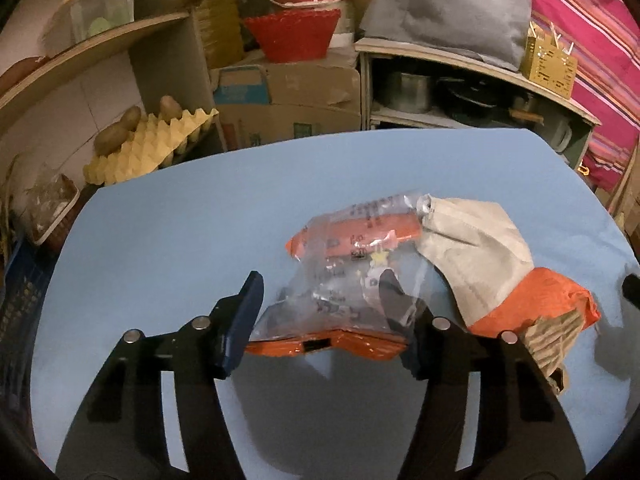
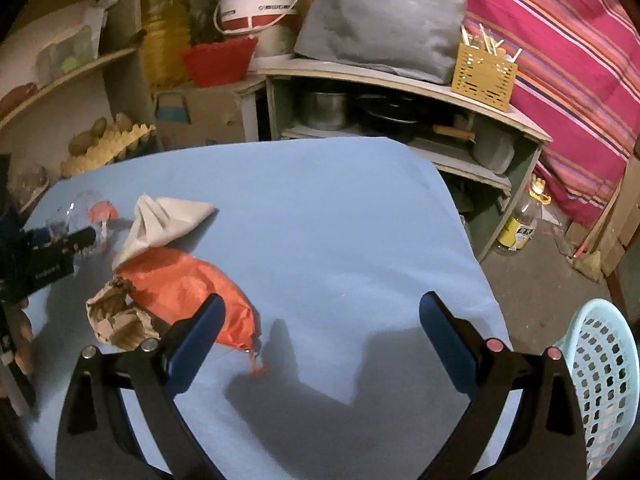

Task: Collect trash
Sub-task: 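Grasp the clear orange-trimmed plastic bag with the left tool while the right tool grasps the crumpled paper bag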

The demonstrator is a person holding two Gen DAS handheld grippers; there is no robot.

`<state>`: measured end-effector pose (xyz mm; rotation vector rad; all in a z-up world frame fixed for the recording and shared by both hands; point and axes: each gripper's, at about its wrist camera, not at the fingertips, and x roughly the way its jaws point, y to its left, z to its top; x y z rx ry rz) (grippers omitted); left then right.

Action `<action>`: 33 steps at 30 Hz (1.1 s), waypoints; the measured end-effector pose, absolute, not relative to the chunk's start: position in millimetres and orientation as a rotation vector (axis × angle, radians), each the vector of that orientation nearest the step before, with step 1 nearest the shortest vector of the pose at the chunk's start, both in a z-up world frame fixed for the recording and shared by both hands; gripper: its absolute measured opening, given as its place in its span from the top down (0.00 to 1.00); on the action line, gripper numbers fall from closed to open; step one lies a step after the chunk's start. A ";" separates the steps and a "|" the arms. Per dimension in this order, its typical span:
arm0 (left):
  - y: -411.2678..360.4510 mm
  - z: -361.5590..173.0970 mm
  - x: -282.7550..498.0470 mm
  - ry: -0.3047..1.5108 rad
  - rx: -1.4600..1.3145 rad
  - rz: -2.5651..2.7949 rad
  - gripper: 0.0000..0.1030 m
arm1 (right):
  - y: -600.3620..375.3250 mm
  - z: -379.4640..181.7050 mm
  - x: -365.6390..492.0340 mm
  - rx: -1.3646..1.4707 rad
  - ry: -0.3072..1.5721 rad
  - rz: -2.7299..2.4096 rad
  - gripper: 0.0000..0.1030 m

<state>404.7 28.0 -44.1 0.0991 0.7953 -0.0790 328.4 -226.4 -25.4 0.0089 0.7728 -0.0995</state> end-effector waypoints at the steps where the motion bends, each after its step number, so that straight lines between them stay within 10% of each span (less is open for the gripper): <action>1: 27.5 -43.4 403.6 0.790 0.103 -0.078 0.45 | -224.6 -26.0 328.1 0.007 0.776 -0.097 0.07; 29: 136.0 -5.8 268.2 0.710 0.031 0.079 0.47 | -96.8 -45.5 307.5 -0.099 0.775 -0.029 0.08; 33: 144.2 -9.7 256.9 0.712 0.032 0.075 0.47 | -98.3 -53.2 313.8 -0.085 0.817 -0.007 0.34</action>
